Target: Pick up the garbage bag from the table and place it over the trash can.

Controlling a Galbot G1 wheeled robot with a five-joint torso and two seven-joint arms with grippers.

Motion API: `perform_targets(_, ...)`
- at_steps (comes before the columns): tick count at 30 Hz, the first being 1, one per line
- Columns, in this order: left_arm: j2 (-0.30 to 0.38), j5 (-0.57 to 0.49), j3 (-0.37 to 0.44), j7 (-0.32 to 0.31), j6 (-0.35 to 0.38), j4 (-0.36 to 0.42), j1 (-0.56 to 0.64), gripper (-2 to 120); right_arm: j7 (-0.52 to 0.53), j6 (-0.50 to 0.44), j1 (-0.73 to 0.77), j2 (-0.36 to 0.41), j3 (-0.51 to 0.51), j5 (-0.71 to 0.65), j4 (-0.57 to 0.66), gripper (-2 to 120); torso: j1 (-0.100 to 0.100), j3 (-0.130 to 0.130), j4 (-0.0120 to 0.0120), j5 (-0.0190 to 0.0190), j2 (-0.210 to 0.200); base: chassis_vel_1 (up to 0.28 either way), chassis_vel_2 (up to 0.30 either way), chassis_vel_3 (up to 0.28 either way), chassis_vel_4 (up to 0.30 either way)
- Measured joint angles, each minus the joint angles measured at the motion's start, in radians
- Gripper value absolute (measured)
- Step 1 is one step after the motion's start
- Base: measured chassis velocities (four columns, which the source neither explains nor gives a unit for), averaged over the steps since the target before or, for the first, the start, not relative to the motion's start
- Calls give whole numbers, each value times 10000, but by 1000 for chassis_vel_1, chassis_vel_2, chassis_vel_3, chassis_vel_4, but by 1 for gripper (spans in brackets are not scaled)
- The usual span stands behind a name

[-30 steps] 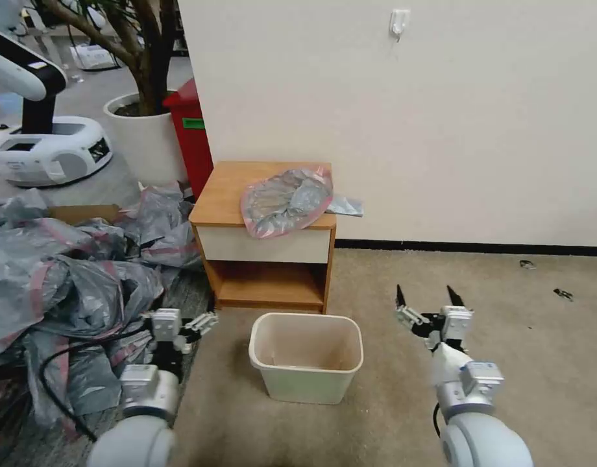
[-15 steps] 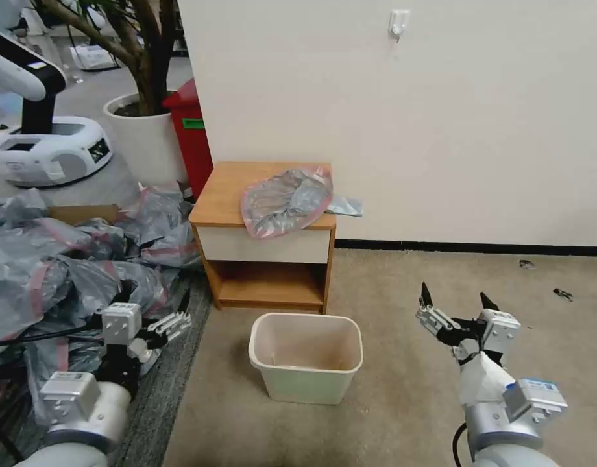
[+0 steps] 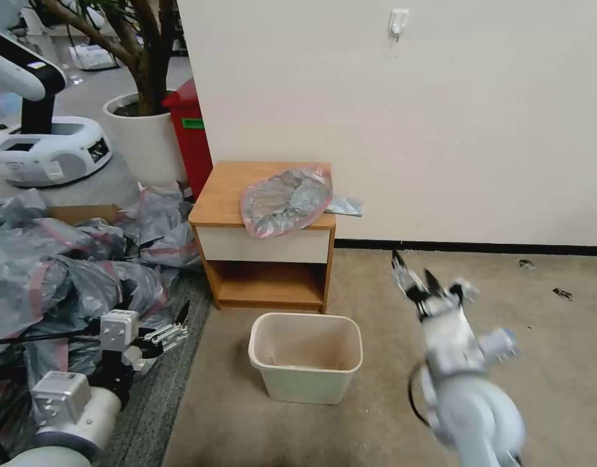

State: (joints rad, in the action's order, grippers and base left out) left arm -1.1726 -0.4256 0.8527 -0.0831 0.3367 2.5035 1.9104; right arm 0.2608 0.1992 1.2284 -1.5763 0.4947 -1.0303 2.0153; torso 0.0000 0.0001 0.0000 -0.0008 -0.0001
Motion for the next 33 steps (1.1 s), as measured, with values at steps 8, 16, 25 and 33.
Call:
perform_targets(8,158,-483,620,11,-476,-12,568,100,341,123,-2007,-314,39,-2548,-2156,100,0,1,1,6,0,0,0,0,0)
perform_targets(16,-127,-982,1174,155,-959,-24,1161,100,-267,-19,-3814,-338,80,-3044,-5074,100,0,0,3,7,0,0,0,0,0)
perform_targets(25,-322,-1023,1204,336,-990,-30,1268,100,-1252,-129,-4328,-333,-61,-2704,-5682,71,0,0,0,8,0,0,0,0,0)
perform_targets(33,-342,-1011,1160,423,-999,-33,1247,100,-1310,-117,-4523,-326,-106,-2592,-5799,41,0,0,-1,7,0,0,0,0,0)
